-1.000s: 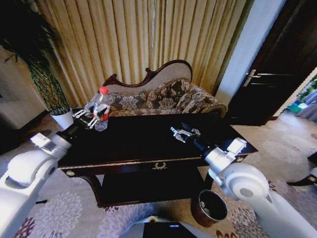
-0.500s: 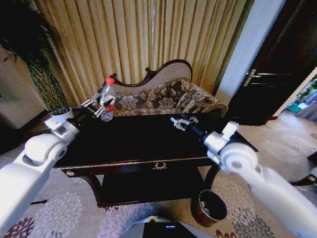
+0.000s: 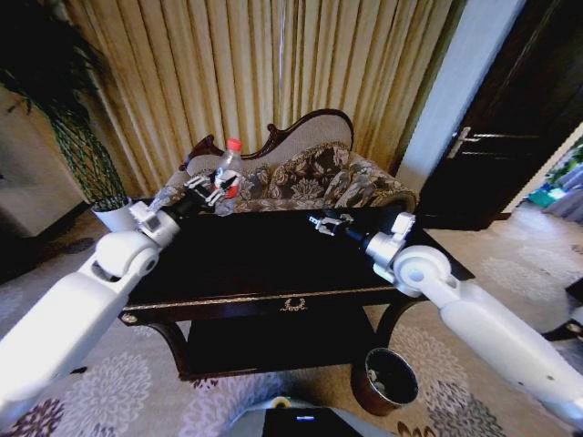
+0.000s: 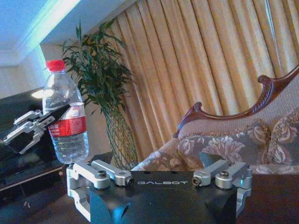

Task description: Move to the front of the table and place the trash on the table into the trash bin.

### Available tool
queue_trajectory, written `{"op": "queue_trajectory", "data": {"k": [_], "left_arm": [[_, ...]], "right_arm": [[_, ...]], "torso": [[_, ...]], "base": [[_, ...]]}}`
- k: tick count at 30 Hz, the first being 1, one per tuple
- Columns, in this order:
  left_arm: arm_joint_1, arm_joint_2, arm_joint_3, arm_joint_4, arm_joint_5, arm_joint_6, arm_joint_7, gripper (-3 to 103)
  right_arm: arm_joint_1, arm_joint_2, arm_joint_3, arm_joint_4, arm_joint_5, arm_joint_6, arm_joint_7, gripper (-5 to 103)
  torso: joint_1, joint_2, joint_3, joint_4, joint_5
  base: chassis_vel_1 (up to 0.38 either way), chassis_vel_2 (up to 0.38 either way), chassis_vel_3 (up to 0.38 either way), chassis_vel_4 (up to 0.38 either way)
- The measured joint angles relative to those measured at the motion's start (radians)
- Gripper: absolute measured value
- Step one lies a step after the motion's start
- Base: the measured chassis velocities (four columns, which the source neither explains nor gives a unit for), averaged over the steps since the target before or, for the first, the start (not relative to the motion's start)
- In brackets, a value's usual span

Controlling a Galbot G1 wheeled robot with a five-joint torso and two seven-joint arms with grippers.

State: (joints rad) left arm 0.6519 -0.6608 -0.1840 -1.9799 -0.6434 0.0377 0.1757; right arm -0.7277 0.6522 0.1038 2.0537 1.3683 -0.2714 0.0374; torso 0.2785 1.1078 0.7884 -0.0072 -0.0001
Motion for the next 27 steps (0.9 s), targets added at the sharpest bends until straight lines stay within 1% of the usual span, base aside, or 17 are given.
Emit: {"op": "queue_trajectory", "data": {"k": [4, 7, 12, 16, 24, 27], "left_arm": [[-0.065, -0.017, 0.046, 0.019, -0.006, 0.012, -0.010, 28], [-0.085, -0.029, 0.062, 0.024, -0.009, 0.018, -0.014, 28], [-0.084, -0.036, 0.071, 0.020, -0.012, 0.025, -0.018, 28], [-0.059, -0.038, 0.077, 0.011, -0.005, 0.027, -0.017, 28], [-0.065, -0.049, 0.137, 0.003, 0.019, 0.027, -0.014, 28], [-0.097, -0.057, 0.179, 0.009, 0.028, 0.027, -0.013, 28]], "right_arm": [[0.020, 0.021, -0.014, -0.008, -0.005, -0.001, 0.001, 100], [0.022, 0.033, -0.018, -0.009, -0.013, -0.003, 0.003, 100], [0.043, 0.041, -0.009, -0.027, -0.011, -0.004, 0.004, 100], [0.080, 0.042, 0.001, -0.042, 0.003, -0.004, 0.005, 100], [0.158, 0.050, -0.015, -0.050, 0.026, -0.004, 0.008, 100], [0.186, 0.061, -0.029, -0.050, 0.030, -0.004, 0.009, 100]], "torso": [[0.000, 0.000, 0.000, 0.0000, 0.0001], [0.000, 0.000, 0.000, -0.0001, 0.0001], [0.000, 0.000, 0.000, 0.0000, 0.0001], [0.000, 0.000, 0.000, 0.0001, 0.0000], [0.000, 0.000, 0.000, 0.0001, 0.0000], [0.000, 0.000, 0.000, 0.0000, 0.0000]], "base": [[0.000, 0.000, 0.000, 0.000], [0.000, 0.000, 0.000, 0.000], [0.000, 0.000, 0.000, 0.000], [0.000, 0.000, 0.000, 0.000], [0.000, 0.000, 0.000, 0.000], [0.000, 0.000, 0.000, 0.000]]}}
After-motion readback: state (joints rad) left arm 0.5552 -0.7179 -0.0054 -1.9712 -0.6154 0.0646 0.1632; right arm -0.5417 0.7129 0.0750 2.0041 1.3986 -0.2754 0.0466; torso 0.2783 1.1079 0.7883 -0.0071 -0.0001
